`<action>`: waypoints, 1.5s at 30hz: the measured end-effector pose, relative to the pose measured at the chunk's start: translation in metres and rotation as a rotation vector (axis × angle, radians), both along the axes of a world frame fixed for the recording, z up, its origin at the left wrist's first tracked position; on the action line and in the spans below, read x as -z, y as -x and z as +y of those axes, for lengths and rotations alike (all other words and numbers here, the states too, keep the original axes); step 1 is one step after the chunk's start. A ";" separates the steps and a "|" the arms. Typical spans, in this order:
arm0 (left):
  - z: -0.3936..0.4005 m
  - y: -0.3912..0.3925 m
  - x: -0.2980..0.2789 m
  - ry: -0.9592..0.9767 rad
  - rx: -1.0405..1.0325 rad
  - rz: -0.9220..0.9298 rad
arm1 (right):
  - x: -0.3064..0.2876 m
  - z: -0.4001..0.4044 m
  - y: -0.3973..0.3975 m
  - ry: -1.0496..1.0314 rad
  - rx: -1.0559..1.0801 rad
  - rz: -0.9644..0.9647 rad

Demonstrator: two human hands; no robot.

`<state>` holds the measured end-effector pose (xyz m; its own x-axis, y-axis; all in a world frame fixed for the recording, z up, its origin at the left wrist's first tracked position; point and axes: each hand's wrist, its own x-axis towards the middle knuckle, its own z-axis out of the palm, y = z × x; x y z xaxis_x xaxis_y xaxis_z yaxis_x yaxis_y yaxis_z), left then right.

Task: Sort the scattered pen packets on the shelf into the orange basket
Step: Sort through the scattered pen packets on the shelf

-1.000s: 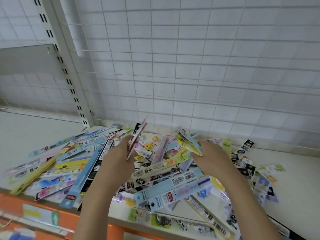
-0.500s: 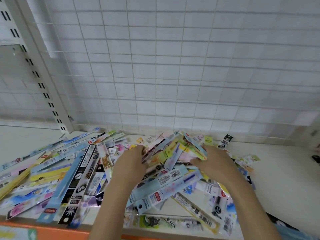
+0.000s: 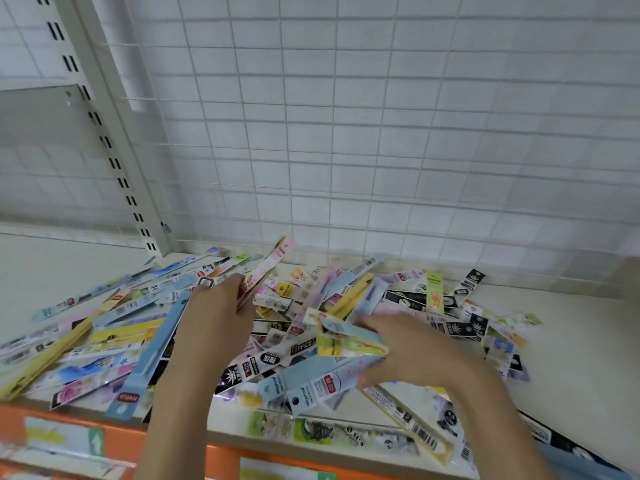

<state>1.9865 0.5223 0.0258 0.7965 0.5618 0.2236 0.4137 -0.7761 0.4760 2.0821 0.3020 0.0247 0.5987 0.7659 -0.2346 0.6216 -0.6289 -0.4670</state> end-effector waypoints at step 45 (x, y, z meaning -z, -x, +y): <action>-0.070 -0.006 0.023 0.064 -0.005 0.258 | -0.014 -0.096 -0.040 -0.219 0.482 -0.363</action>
<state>1.9923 0.4518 0.0031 0.8200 0.5720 -0.0224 0.5311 -0.7457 0.4023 2.1225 0.2064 0.0382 0.8998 0.3978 0.1792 0.4354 -0.7915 -0.4290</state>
